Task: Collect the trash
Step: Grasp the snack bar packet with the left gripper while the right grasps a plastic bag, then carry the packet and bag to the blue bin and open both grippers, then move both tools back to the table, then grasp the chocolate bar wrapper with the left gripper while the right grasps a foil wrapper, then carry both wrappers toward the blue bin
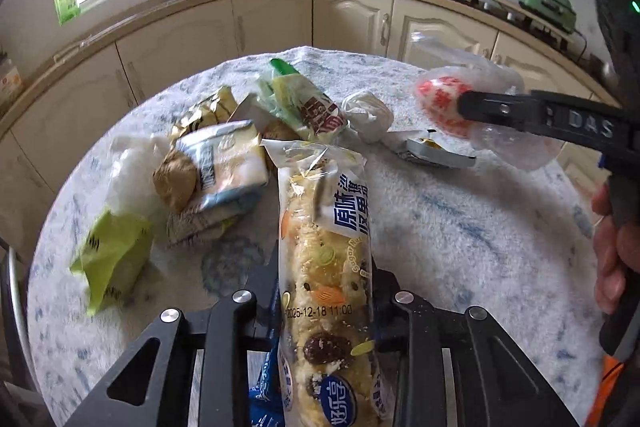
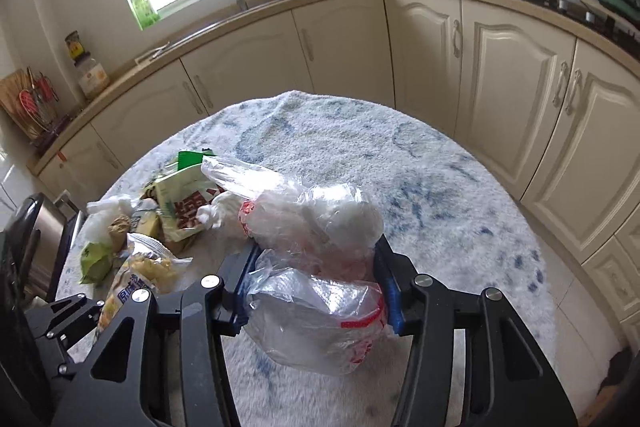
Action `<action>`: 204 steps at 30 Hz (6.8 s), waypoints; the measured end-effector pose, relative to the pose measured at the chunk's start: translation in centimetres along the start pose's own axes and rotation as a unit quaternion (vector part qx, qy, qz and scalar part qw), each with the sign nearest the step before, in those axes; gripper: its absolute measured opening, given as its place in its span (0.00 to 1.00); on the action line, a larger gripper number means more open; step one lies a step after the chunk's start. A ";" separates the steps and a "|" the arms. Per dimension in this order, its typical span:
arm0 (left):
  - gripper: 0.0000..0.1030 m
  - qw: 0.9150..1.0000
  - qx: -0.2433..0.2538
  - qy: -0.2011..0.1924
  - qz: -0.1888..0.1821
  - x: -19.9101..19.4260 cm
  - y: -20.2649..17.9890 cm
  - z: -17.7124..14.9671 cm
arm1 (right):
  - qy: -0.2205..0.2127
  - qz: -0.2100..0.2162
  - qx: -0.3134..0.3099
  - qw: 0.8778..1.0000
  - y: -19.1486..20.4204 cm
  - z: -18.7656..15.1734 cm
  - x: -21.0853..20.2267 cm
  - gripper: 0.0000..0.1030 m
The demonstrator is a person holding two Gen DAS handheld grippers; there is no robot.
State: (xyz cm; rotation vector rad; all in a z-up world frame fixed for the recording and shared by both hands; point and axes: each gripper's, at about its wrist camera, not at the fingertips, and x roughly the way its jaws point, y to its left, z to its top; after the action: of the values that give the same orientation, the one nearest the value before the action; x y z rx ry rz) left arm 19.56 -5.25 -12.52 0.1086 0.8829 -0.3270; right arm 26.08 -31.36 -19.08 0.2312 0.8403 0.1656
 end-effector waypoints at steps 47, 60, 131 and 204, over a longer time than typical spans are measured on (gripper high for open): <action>0.26 0.975 0.086 -0.128 -0.161 -4.4 -20.5 3.6 | -0.167 -0.131 0.161 0.964 -18.2 -9.3 -24.0 0.50; 0.26 0.950 0.201 0.036 -0.237 7.9 -36.4 1.6 | -0.088 -0.222 0.317 0.918 -33.6 -20.6 -22.8 0.50; 0.99 0.978 -0.010 -0.204 -0.042 -18.3 -2.0 -7.7 | -0.133 -0.058 0.053 0.988 0.6 -4.6 -17.4 1.00; 0.15 0.995 -0.034 -0.076 -0.048 -7.4 0.4 -4.6 | -0.018 0.023 -0.023 0.999 3.1 -6.9 -8.3 0.11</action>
State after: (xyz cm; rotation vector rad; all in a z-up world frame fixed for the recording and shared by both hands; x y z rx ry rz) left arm 11.93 -2.11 -9.68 -0.0213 0.7483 -0.3889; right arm 15.32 -29.38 -16.73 0.2093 0.7944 0.2240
